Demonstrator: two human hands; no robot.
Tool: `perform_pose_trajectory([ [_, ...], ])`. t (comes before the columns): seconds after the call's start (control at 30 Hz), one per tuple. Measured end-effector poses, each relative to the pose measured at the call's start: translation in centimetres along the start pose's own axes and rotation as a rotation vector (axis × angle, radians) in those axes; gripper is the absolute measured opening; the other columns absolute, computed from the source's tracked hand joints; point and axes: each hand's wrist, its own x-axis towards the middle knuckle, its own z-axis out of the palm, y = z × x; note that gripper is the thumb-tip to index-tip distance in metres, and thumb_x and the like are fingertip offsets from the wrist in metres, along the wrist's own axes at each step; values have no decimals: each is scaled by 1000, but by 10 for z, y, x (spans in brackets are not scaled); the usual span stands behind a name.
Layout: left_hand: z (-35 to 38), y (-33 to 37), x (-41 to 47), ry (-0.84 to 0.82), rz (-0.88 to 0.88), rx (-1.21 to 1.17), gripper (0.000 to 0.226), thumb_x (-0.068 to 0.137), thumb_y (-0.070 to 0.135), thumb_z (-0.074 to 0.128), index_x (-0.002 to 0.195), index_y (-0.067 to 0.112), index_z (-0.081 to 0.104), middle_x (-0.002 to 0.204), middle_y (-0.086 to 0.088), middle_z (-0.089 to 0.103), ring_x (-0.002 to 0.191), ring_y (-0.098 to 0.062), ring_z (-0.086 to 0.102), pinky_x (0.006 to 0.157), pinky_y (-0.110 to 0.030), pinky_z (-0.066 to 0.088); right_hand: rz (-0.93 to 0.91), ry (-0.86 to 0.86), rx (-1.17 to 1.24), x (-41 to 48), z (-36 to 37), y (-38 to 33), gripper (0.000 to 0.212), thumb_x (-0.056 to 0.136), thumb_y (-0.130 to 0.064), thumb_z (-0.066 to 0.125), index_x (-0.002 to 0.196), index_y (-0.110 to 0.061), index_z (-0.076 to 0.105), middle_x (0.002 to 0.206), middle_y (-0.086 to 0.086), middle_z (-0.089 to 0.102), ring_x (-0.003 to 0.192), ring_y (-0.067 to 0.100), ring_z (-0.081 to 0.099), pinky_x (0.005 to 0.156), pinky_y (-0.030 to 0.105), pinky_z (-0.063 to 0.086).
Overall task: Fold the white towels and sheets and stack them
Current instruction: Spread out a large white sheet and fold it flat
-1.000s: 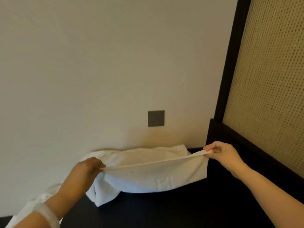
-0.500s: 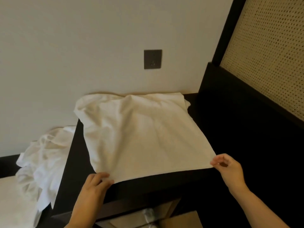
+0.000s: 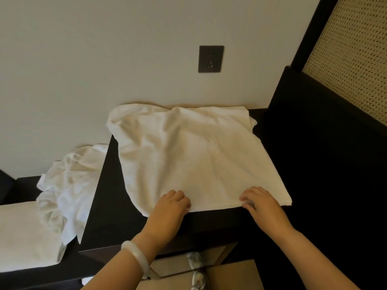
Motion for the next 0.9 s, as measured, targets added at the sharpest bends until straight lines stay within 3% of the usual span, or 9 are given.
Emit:
perform_pose_trajectory([
  [0.2,-1,-6,2,-15,-25,-45,24,104,23,42,108,21,65,109,7,56,100,-13,48,89,-25,38,-102,82,-24,-7,0,2,10,87,-1,71,93,-9,72,96,-2,65,93,15,60,87,27,51],
  [0.3,-6,-5,2,-61,-24,-44,19,101,12,44,101,18,62,104,6,54,96,-14,48,86,-25,38,-108,107,-20,-9,-3,2,12,84,-1,74,90,-12,73,91,-4,66,88,14,61,84,29,52],
  [0.43,-9,-5,-10,-115,15,-18,15,95,7,48,95,20,56,99,7,49,87,-12,41,81,-23,38,-132,44,-56,-20,-3,4,12,83,-6,76,90,-16,72,94,-8,64,89,10,59,86,20,46],
  [0.53,-10,-5,-14,-119,28,-29,11,99,14,48,96,21,56,99,9,48,88,-12,42,83,-24,39,-168,34,-104,-18,-7,2,1,87,-18,73,86,-18,72,94,-9,63,89,11,59,85,22,48],
  [0.6,-13,-6,-9,-55,-14,-36,13,101,26,49,104,21,60,108,8,51,97,-14,48,90,-26,40,-130,48,-82,-8,-11,-1,23,95,-32,57,88,-16,72,93,-6,65,89,15,61,85,29,51],
  [0.67,-15,-14,1,9,-107,63,35,101,36,48,128,16,57,131,1,52,123,-20,46,107,-33,34,-70,115,-60,16,-12,-3,35,100,-34,43,106,-12,71,109,3,68,103,23,62,96,35,46],
  [0.77,-17,-30,13,-111,-283,264,63,102,51,25,155,16,25,163,-3,17,152,-24,6,122,-42,4,105,57,-66,61,-3,-4,47,105,-32,39,148,-14,41,154,0,37,144,21,30,119,30,17],
  [0.83,-14,-38,16,-222,-303,349,74,94,60,-2,158,23,7,165,1,-5,151,-23,-15,121,-45,-10,165,-72,-131,78,12,2,57,107,-40,26,158,-19,14,165,-2,9,152,14,4,123,31,0],
  [0.9,-5,-40,16,-280,-296,346,80,88,63,-13,158,25,-3,164,3,-14,147,-24,-26,118,-47,-17,199,-147,-202,78,26,13,59,106,-45,16,158,-22,0,166,-3,-5,151,11,-6,123,34,-7],
])
